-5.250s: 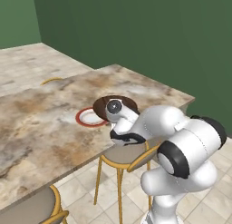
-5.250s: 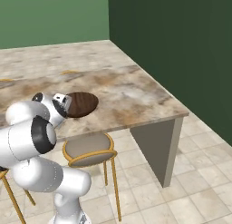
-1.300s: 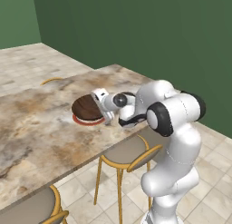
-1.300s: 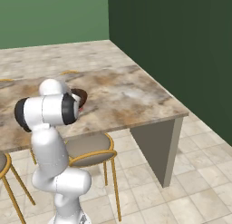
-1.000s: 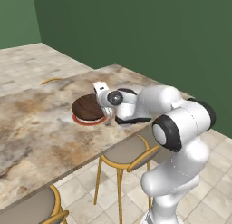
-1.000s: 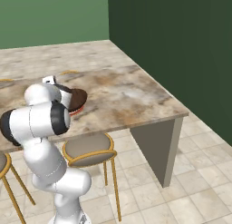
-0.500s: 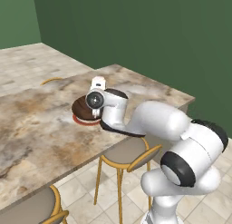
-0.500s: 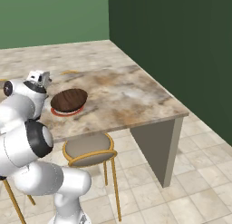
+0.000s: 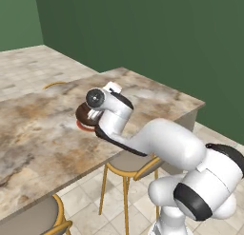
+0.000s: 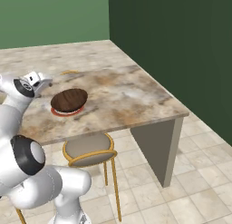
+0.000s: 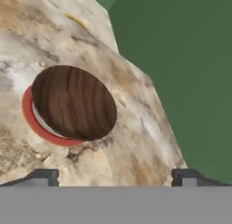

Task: Move the bowls from the cabinet to the plates on the dining table.

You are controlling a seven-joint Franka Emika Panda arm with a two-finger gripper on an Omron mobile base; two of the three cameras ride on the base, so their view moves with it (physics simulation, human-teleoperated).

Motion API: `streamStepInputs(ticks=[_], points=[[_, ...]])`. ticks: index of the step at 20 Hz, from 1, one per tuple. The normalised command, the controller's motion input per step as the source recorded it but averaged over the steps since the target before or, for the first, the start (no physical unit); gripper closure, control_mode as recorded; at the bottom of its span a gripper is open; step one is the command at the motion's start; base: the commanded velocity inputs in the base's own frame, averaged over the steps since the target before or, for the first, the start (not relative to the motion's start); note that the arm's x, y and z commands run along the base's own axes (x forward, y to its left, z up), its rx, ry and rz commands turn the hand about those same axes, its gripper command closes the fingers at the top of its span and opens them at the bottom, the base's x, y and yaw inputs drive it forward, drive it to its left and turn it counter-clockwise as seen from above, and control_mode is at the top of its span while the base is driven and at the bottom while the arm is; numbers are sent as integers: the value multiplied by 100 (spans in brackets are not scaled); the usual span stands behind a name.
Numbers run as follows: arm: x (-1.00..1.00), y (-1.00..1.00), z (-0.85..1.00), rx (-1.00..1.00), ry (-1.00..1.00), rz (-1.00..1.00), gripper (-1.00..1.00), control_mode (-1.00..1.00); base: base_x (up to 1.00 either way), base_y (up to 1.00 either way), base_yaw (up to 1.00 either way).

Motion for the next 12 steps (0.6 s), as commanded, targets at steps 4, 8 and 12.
streamStepInputs(ticks=[4, 8, 12], points=[[-22, -64, 0, 61, 0, -20, -100, -100, 0, 0, 0], [-36, -61, 0, 55, 0, -6, -100, -100, 0, 0, 0], [-34, -63, 0, 46, 0, -7, -100, -100, 0, 0, 0]])
